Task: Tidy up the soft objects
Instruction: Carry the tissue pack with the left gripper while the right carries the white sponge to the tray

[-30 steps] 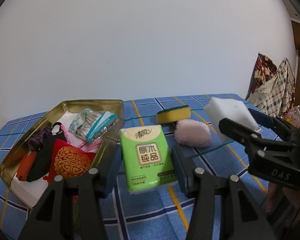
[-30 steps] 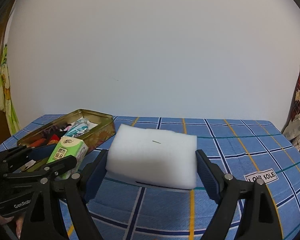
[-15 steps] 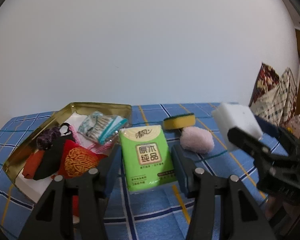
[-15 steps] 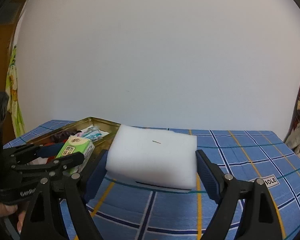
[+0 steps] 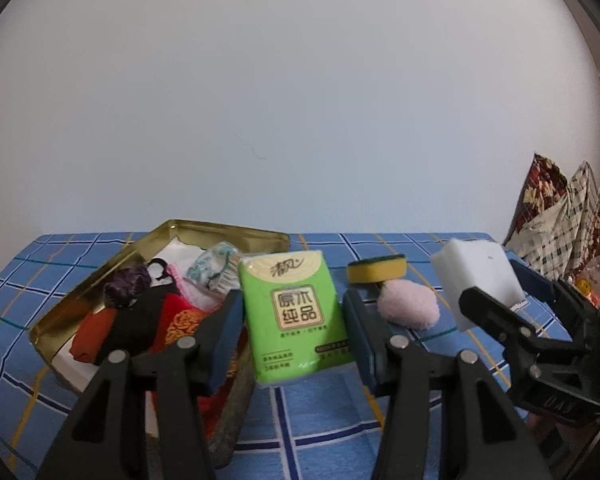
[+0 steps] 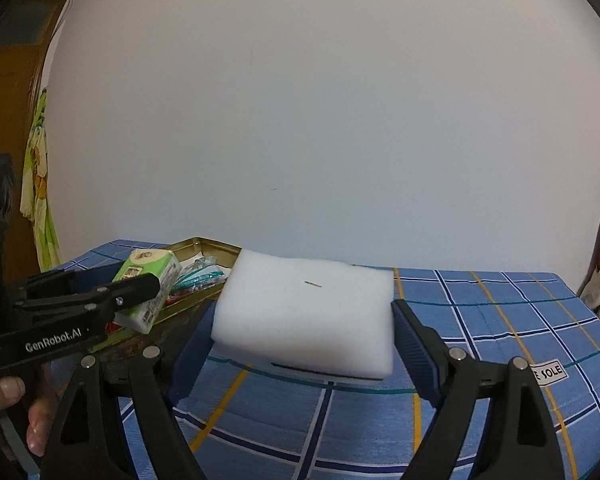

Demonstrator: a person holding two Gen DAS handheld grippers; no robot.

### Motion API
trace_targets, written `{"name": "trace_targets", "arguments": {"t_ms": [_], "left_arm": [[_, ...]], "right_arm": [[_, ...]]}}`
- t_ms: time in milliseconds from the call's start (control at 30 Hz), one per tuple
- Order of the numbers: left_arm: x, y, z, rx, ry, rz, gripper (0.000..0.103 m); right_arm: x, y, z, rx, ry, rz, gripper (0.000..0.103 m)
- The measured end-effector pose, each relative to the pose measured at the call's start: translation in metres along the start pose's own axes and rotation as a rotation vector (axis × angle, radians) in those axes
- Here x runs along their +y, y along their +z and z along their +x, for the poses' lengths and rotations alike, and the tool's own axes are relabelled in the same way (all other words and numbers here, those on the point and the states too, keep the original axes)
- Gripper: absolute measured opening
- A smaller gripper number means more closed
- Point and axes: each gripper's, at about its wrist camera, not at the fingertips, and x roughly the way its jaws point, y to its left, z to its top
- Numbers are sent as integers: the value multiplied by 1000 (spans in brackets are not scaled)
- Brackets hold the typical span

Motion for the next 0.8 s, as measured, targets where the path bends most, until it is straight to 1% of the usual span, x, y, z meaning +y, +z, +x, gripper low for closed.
{"name": "trace_targets", "arguments": {"t_ms": [133, 433, 500, 667, 800], "left_arm": [[5, 0, 0, 5, 8, -14, 50], [15, 0, -3, 16, 1, -38, 50], [19, 0, -3, 29, -15, -50, 50], [24, -1, -4, 54, -17, -66, 50], [28, 0, -7, 58, -10, -60, 50]], "right_arm": [[-4, 0, -5, 4, 4, 7, 86], [2, 5, 7, 11, 14, -8, 86], [2, 7, 9, 14, 18, -1, 86], [2, 15, 12, 22, 42, 15, 86], [6, 24, 13, 28, 70, 12, 86]]}}
